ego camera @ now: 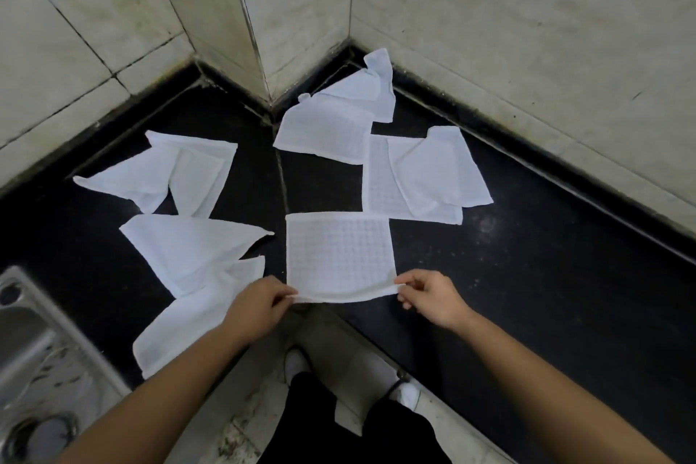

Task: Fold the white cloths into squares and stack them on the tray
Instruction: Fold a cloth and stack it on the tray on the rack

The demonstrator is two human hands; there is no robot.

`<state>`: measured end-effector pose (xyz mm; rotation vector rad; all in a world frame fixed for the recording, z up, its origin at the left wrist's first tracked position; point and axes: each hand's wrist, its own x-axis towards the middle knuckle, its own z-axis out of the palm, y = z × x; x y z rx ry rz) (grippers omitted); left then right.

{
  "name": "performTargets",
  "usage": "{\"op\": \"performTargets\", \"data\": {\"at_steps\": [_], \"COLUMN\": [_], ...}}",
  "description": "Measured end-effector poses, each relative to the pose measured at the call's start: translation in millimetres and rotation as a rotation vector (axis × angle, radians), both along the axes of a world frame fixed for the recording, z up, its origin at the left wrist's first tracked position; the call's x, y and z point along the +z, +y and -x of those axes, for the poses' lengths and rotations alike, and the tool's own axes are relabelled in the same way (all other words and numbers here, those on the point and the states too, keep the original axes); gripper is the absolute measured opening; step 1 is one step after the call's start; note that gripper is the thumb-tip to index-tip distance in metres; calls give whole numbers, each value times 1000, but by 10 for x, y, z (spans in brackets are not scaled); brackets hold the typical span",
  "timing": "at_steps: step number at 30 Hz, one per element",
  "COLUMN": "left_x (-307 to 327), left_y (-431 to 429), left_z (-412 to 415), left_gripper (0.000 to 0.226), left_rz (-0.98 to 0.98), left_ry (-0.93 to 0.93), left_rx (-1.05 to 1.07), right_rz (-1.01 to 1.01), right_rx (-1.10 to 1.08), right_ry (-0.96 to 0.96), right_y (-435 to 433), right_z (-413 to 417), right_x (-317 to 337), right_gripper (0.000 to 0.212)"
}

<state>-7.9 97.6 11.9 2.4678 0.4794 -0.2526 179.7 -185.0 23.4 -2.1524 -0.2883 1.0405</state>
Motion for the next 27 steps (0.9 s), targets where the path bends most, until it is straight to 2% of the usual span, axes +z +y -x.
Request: {"op": "performTargets", "data": {"at_steps": [3, 5, 7, 10, 14, 24, 27], "left_x": [69, 69, 62, 16, -61, -310, -299], "left_y": [145, 241, 322, 434, 537, 635, 551], "left_z": [-261, -458, -647, -906, -1116, -1231, -1169], "left_gripper": [21, 21, 20, 16, 16, 22, 27], "left_rz": [155, 212, 253, 289, 273, 233, 131], "left_ry": [26, 29, 29, 18, -16, -51, -106], "left_rx": [252, 388, 490, 576, 626, 631, 592], "right_rz": [-108, -146, -146, -73, 10, 58, 86], "right_rx": [-217, -266, -273, -236, -245, -296, -281], "right_ry": [224, 270, 218, 63, -83, -169, -243], "right_y": [222, 352, 462, 608, 753, 917, 934], "right_z": [-166, -303, -438, -638, -820, -889, -799], "right_x": [79, 78, 16, -107, -243, -393, -314], "right_gripper": [19, 22, 25, 16, 28, 23, 29]}}
